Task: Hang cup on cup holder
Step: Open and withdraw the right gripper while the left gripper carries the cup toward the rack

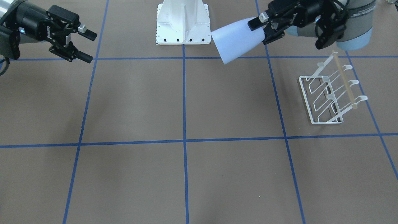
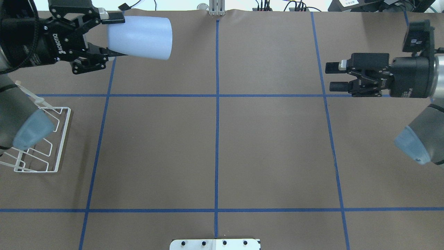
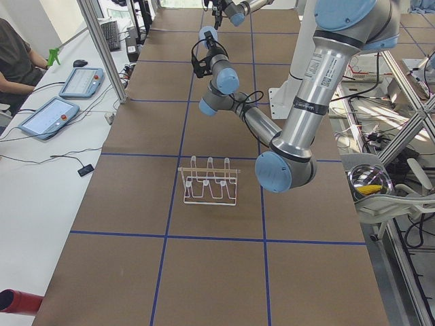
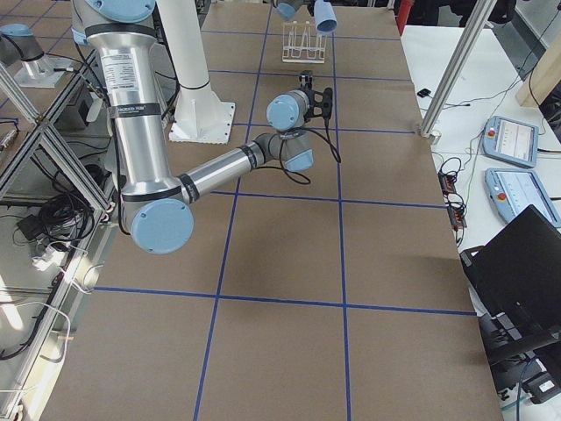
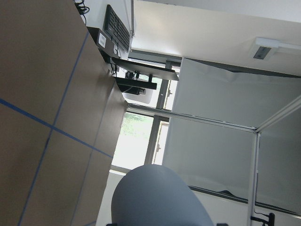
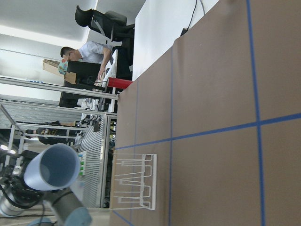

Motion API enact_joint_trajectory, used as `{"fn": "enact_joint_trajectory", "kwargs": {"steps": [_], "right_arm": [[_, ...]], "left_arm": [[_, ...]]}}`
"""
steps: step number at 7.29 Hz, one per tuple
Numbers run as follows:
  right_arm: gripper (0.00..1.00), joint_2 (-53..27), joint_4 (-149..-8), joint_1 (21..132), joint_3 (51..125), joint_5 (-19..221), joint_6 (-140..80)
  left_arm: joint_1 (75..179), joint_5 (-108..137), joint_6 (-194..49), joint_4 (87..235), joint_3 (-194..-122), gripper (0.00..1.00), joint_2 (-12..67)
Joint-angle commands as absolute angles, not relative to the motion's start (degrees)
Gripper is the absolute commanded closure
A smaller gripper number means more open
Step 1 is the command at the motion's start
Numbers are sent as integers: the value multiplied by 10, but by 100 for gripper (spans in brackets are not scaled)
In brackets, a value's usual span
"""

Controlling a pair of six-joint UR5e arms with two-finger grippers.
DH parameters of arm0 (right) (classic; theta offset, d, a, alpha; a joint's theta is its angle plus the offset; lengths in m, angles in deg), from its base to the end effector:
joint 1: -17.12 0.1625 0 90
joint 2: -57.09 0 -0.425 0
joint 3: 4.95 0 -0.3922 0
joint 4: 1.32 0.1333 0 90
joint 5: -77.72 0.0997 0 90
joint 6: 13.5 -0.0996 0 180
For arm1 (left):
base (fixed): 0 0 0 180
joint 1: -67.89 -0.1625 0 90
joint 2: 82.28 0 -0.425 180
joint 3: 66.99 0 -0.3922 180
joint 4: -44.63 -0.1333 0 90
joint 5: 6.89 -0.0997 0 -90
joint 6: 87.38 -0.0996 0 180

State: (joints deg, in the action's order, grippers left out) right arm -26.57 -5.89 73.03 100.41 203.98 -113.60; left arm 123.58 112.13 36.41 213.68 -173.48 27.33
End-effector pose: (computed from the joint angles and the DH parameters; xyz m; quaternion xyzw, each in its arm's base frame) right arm -0.1955 -0.4216 0.3210 0.1273 -0.7762 0.0975 0.6097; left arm 0.2094 -0.4576 0.2045 0.0233 0.8278 -0.2152 0.5176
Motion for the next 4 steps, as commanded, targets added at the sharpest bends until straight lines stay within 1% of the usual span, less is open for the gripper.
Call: {"fn": "enact_joint_trajectory", "kwargs": {"steps": [1,2,3,4], "right_arm": [[0,-308,-147,799,1001,2069,-983],[0,-325,-211,836,1002,2074,-880],[0,-351,-271,858,1002,2076,-759],[0,-354,-364,881,1003,2080,-652]], "left_arm": [[1359,1271,183,1938,-1744,100,263],[1406,1298,89,1866,-1745,100,255],[1423,1299,-15,1819,-1746,100,234],[1425,1299,-130,1754,-1748,100,226]]}}
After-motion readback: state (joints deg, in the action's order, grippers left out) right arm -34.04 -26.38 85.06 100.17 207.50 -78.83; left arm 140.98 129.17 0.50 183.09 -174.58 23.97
